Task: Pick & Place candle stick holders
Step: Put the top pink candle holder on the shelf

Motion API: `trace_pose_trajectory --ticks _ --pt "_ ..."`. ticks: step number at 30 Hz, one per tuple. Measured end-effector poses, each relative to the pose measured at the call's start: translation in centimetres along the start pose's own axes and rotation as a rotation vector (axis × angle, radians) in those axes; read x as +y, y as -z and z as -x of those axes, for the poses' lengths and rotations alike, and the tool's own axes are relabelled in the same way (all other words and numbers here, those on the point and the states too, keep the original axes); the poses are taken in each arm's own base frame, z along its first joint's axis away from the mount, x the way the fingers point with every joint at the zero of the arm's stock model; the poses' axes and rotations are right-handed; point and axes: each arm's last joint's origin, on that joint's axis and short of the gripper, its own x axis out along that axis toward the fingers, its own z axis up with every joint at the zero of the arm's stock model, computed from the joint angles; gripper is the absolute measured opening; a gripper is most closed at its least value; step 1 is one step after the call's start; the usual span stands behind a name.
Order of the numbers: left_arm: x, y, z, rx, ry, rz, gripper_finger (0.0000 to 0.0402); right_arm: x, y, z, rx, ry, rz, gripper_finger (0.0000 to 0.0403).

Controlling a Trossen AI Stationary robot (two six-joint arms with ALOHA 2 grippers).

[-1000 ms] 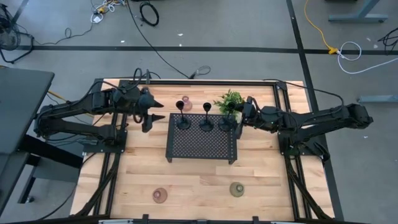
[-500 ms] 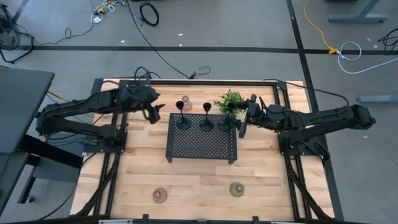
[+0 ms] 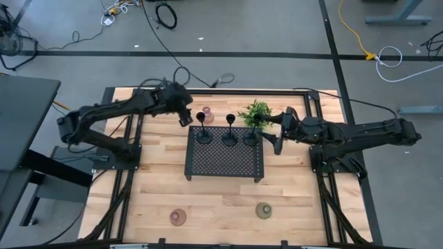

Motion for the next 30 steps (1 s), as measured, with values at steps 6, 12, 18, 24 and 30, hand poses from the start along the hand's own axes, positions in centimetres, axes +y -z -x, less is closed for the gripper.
trace_pose_trajectory --ticks 6,12,18,24,30 --pt "1.8 -0.5 -2.8 -0.049 0.105 0.047 0.0238 0.2 0.3 0.4 0.028 -0.018 0.015 0.0307" --pt "1.8 -0.6 -5.8 -0.044 0.134 0.018 0.0238 0.3 0.8 0.1 0.076 -0.013 0.028 0.0307" --pt "1.0 -0.8 -8.1 -0.086 0.225 -0.083 0.0238 0.0 2.3 0.4 0.229 0.012 0.025 0.0307" --pt "0.6 -1.0 -9.5 -0.136 0.275 -0.143 0.0238 -0.2 2.8 0.5 0.269 0.053 0.057 0.0307" --pt "0.8 -0.7 -10.4 -0.111 0.259 -0.178 0.0238 -0.2 2.8 0.5 0.268 0.066 0.071 0.0307"
